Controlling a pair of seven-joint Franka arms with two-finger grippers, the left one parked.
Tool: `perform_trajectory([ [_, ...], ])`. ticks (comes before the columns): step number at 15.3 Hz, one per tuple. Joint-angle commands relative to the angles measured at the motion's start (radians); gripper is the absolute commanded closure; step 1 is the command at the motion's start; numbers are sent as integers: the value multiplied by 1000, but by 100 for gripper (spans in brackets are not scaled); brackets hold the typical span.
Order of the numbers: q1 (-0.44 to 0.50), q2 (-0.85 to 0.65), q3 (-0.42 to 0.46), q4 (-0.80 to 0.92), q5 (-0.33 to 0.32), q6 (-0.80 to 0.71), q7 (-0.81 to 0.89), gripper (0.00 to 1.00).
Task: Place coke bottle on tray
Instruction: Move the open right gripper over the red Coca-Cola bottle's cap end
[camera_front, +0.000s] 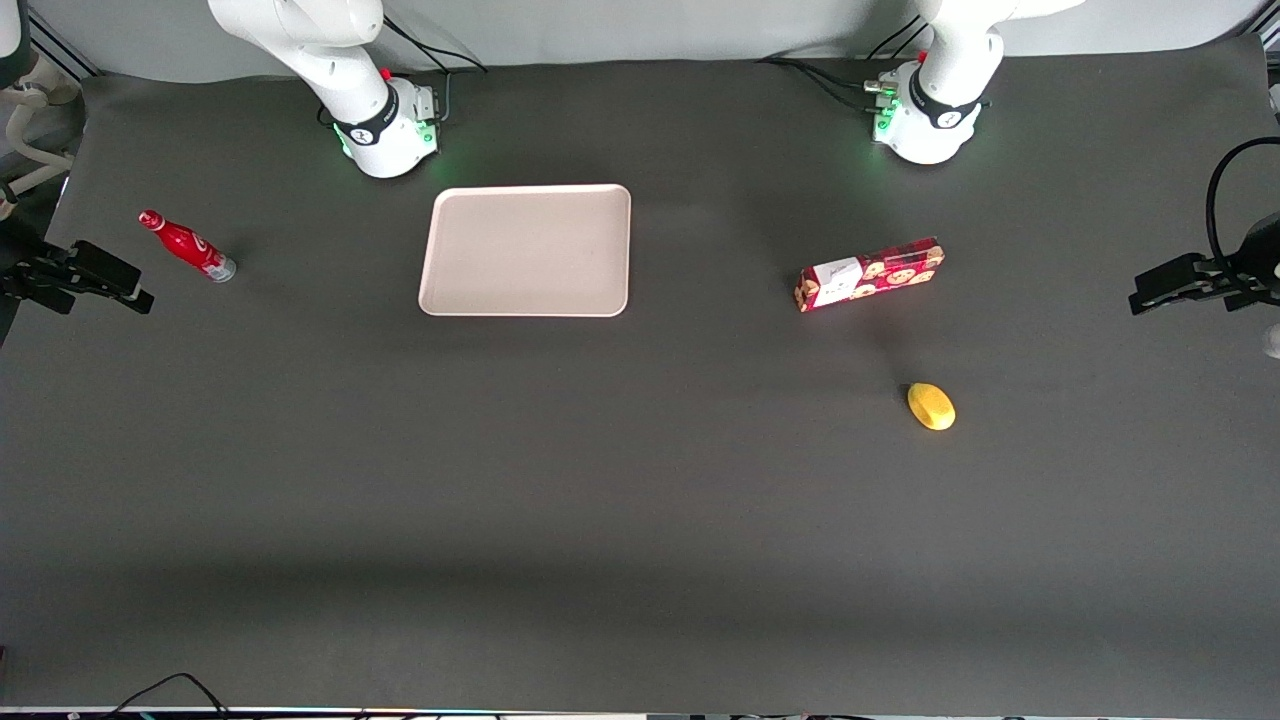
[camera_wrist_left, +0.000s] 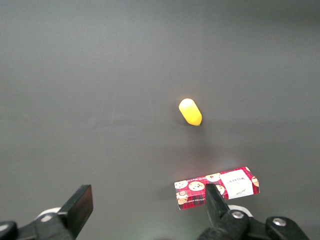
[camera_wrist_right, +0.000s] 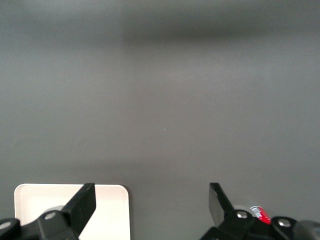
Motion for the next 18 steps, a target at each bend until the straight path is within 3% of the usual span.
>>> perform_trajectory([
  [1, -2, 16, -1, 23, -8, -18, 10, 0],
  [6, -12, 4, -27, -47, -29, -19, -10, 0],
  [8, -9, -28, -65, -120, -109, -18, -75, 0],
  [13, -5, -129, -255, -328, -130, 65, -283, 0],
  [15, 0, -192, -313, -439, -204, 137, -339, 0],
  [18, -6, -251, -436, -569, -218, 249, -462, 0],
])
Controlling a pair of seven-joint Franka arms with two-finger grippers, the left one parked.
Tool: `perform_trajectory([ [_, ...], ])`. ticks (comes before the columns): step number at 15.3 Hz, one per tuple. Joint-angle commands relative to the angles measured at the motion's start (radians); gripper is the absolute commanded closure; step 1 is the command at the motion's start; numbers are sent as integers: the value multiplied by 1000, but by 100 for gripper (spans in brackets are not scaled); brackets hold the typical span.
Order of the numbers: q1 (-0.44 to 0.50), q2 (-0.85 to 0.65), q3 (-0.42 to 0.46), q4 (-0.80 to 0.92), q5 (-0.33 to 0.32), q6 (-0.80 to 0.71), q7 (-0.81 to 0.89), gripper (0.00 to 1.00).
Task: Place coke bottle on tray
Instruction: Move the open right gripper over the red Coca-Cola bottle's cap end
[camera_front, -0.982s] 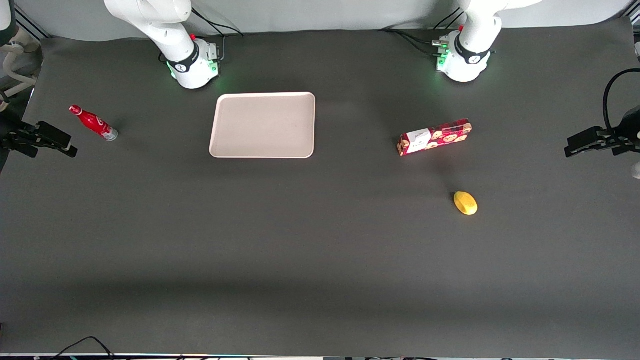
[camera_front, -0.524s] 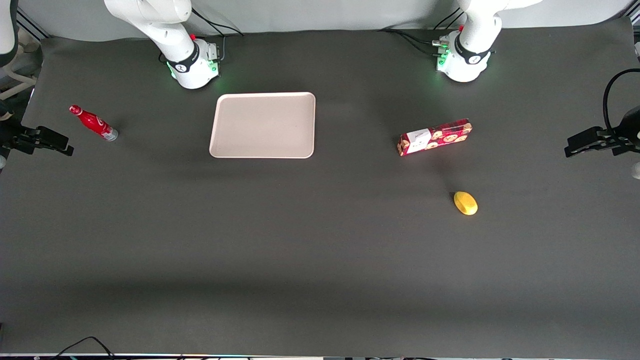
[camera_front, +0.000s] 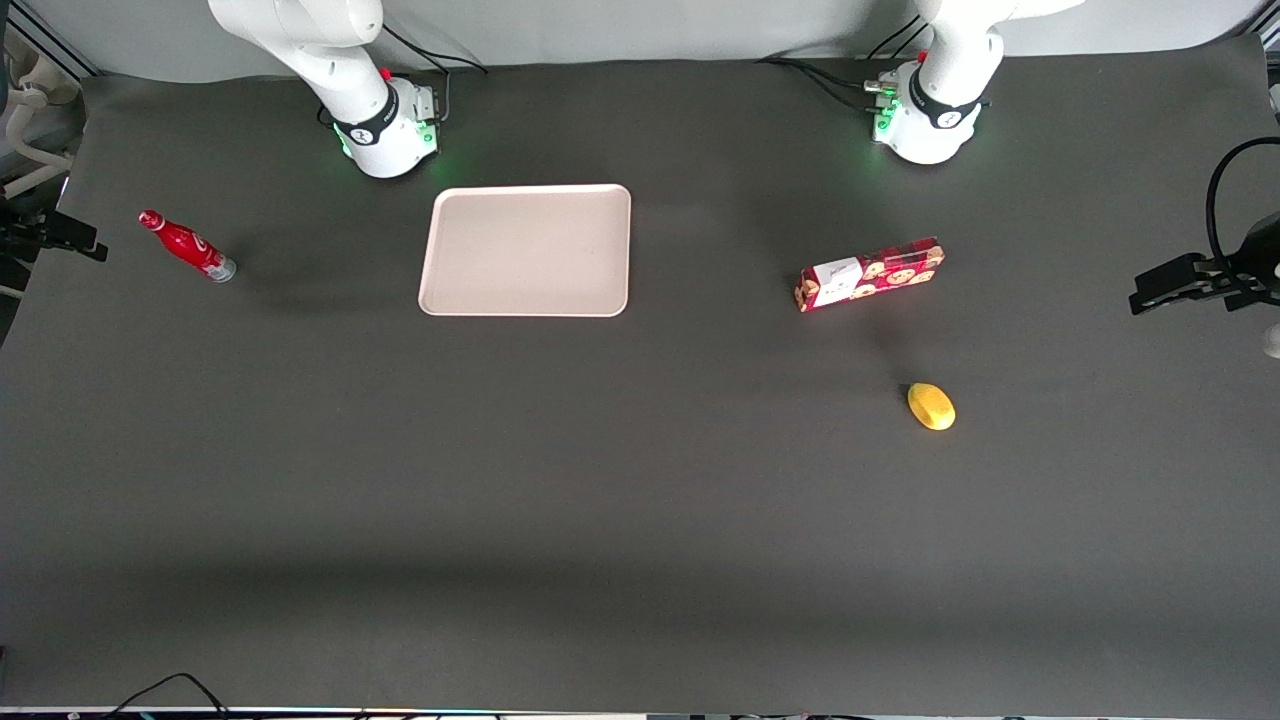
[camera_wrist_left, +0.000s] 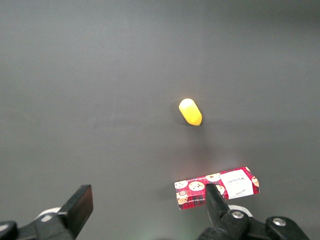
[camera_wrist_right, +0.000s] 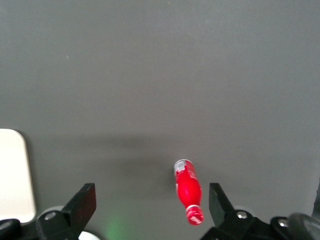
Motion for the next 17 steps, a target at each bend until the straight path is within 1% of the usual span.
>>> perform_trajectory([
  [1, 2, -117, -114, -194, -28, 135, -120, 0],
  [3, -1, -150, -145, -290, -69, 212, -122, 0],
  [5, -1, -179, -206, -373, -112, 287, -131, 0],
  [9, -10, -181, -282, -461, -123, 393, -206, 0],
  [11, -12, -181, -309, -488, -184, 427, -215, 0],
  [12, -12, -181, -329, -499, -197, 438, -217, 0],
  [14, -13, -177, -346, -510, -204, 449, -235, 0],
  [17, -18, -170, -409, -533, -210, 499, -295, 0],
])
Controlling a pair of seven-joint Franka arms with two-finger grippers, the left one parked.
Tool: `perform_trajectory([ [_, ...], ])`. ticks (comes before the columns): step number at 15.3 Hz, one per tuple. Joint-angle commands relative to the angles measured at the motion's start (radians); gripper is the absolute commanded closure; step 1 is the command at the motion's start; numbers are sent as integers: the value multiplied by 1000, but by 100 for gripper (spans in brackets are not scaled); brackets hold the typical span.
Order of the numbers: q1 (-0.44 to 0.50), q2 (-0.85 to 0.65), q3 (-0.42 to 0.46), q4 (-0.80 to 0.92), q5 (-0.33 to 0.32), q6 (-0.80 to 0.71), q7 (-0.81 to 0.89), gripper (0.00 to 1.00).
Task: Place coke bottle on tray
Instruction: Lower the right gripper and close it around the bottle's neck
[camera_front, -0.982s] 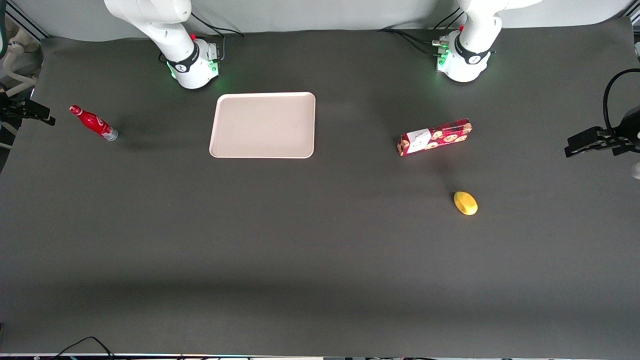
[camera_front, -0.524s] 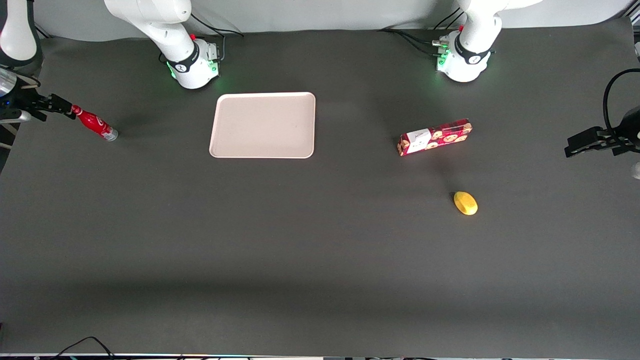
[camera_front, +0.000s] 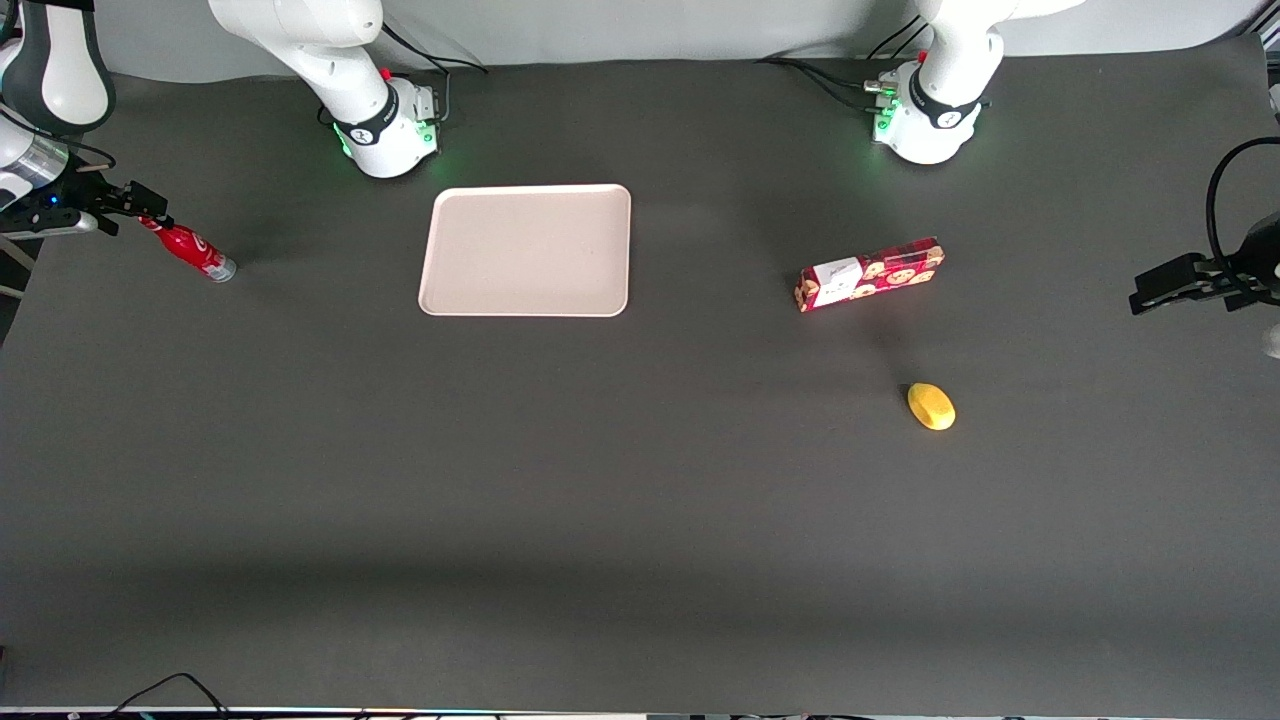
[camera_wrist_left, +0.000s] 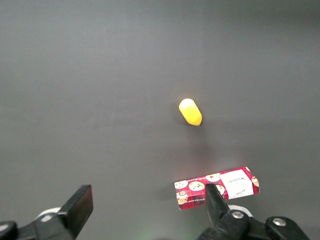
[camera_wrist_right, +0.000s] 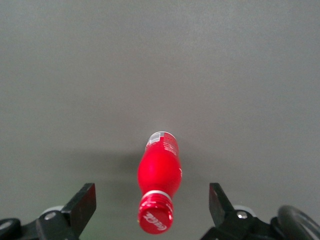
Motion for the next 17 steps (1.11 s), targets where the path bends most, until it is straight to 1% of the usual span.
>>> perform_trajectory([
  [1, -9, -28, -60, -47, -34, 67, -65, 0],
  [10, -13, -7, -61, -81, -37, 113, -64, 0],
  [11, -13, -7, -61, -79, -52, 114, -64, 1],
  [12, -14, -7, -61, -81, -63, 117, -64, 5],
  [13, -16, 1, -61, -79, -63, 122, -64, 13],
  [15, -17, 4, -61, -79, -63, 128, -64, 25],
  [17, -19, 5, -61, -79, -63, 130, -64, 31],
])
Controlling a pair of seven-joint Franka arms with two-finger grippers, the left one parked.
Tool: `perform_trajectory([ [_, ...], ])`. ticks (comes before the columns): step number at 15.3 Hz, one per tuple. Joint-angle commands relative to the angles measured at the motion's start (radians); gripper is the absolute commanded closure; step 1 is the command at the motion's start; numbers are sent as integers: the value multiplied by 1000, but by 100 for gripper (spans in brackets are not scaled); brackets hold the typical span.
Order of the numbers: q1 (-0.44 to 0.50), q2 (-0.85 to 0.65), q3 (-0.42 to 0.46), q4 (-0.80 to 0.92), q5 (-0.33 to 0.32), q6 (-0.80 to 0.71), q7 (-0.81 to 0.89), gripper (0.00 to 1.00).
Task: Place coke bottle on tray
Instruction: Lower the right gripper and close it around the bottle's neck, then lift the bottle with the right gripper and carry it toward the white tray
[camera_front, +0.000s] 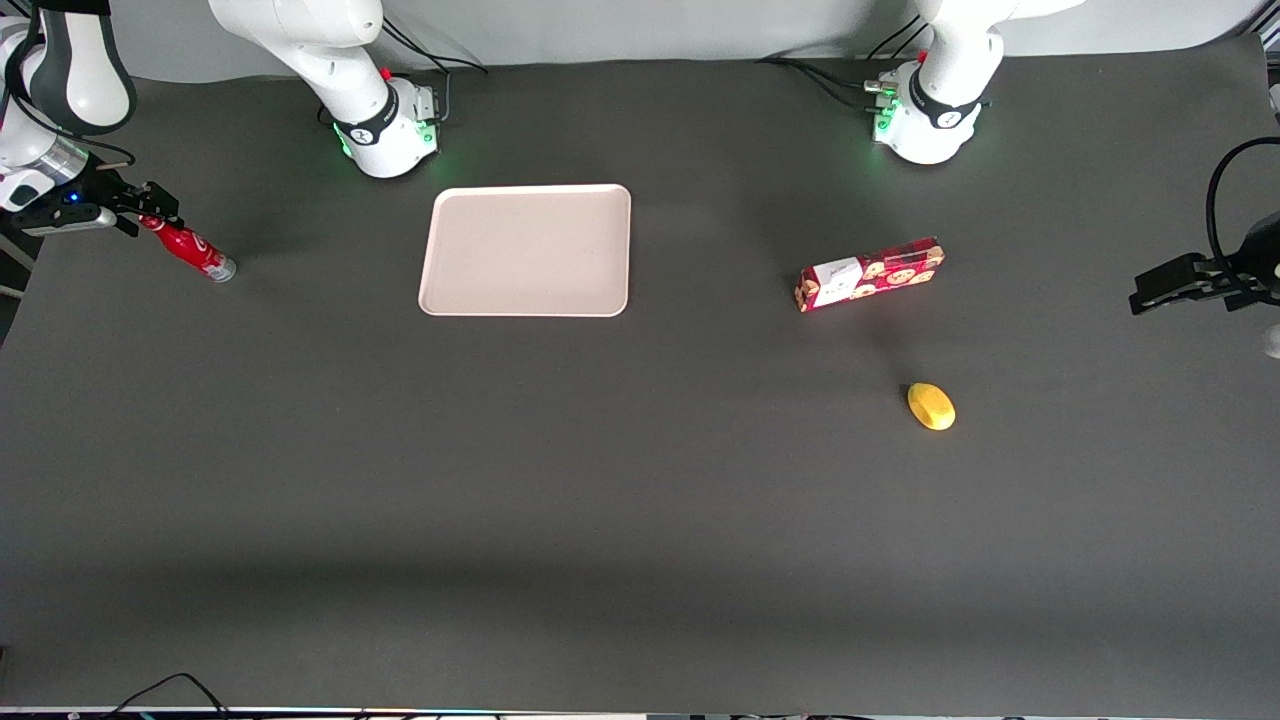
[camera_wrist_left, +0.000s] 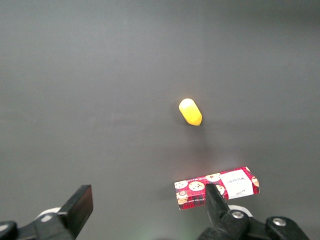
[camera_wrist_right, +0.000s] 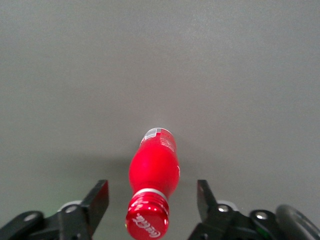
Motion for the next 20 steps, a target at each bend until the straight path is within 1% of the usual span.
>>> perform_trajectory([
  [1, -14, 1, -3, -11, -27, 27, -14, 32],
  [7, -22, 17, -6, -12, -27, 44, -14, 32],
  [8, -23, 18, -8, -14, -27, 44, -16, 38],
  [10, -23, 18, -12, -15, -27, 44, -14, 43],
  [13, -20, 18, -32, -21, -27, 45, -14, 43],
  [15, -17, 20, -31, -21, -27, 44, -11, 53],
  [16, -16, 20, -31, -21, -27, 44, 0, 69],
  [17, -13, 21, -29, -20, -27, 41, 3, 82],
  [18, -11, 21, -29, -20, -27, 41, 4, 85],
  [20, -8, 21, -28, -18, -27, 41, 6, 84],
])
